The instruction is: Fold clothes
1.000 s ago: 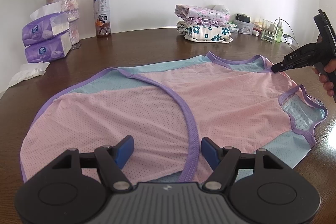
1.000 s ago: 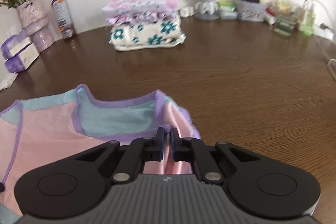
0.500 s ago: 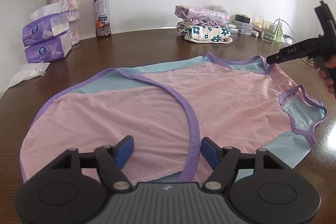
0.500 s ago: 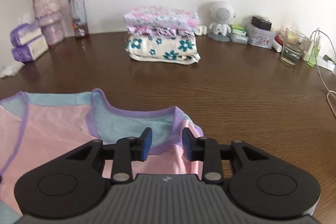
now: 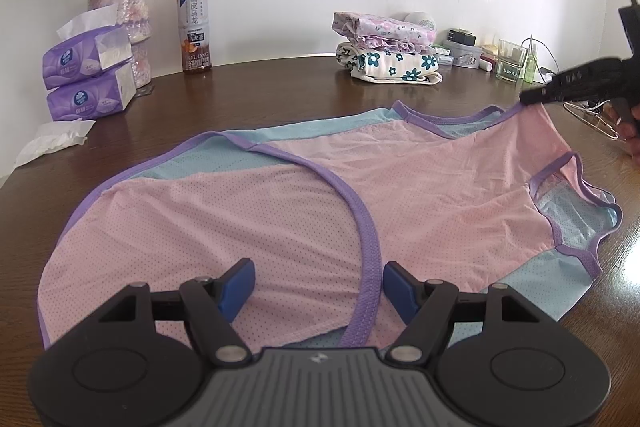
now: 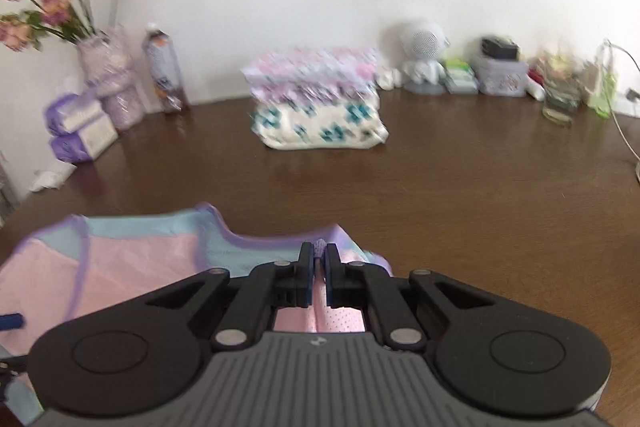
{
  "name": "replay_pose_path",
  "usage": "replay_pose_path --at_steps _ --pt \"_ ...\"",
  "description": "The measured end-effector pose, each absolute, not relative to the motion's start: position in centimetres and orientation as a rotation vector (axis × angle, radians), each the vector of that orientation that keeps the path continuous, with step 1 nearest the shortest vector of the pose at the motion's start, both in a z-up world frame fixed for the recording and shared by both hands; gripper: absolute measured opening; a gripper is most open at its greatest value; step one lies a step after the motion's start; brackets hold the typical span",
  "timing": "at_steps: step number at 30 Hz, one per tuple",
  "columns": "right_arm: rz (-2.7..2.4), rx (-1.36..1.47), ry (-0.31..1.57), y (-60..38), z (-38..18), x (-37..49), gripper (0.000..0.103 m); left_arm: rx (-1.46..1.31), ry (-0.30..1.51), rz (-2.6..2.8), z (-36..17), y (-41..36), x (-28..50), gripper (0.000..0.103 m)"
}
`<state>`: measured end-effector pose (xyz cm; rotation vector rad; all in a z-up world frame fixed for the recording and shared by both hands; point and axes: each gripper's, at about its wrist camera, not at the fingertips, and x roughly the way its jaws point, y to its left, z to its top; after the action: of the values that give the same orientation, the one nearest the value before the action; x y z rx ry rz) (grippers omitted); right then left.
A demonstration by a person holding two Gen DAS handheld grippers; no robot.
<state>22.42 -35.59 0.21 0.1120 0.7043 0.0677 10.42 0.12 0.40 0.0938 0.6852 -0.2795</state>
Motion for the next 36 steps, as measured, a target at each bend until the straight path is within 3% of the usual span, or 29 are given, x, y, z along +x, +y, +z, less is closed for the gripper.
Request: replay_pose_path --at_steps 5,7,9,16,17,18,19,25,30,36 --pt "0.055 0.09 0.785 -35.3 -1.8 23.3 0.006 0.094 0.686 -0.279 0.4 0.1 10.5 0.07" --pt "0.055 0.103 0.767 -35.4 -1.4 23.2 0.013 0.094 0.686 -0.278 0.5 0.1 10.5 0.07" --pt "0.049 0.14 0.731 -35.9 -0.5 23.1 0.03 0.094 0.687 -0.278 0.5 0.1 10.5 0.07" --pt "0.028 0.1 0.769 -35.7 -0.9 25.8 0.03 0.094 0.684 -0.278 0.4 0.1 10.5 0.071" --pt "0.024 0.081 0.8 -35.4 -1.5 26.4 0.025 0.093 0.684 -0.278 0.4 0.1 10.5 0.071" --pt "0.018 0.067 0.817 -35.3 -1.8 26.8 0.005 0.093 0.683 -0.279 0.4 0.2 10.4 0.071" --pt "0.008 0.061 0.818 -35.3 -1.8 27.1 0.004 0.092 0.683 -0.279 0.4 0.2 10.4 0.071" --pt "-0.021 0.07 0.769 -36.5 -0.4 28.0 0.004 0.093 0.683 -0.278 0.5 0.1 10.5 0.071" --pt "-0.017 0.166 0.782 -37.7 -0.6 27.1 0.024 0.091 0.678 -0.277 0.4 0.1 10.4 0.071" --pt "0.032 0.195 0.759 -37.4 -0.2 21.9 0.024 0.092 0.682 -0.279 0.5 0.2 10.6 0.071"
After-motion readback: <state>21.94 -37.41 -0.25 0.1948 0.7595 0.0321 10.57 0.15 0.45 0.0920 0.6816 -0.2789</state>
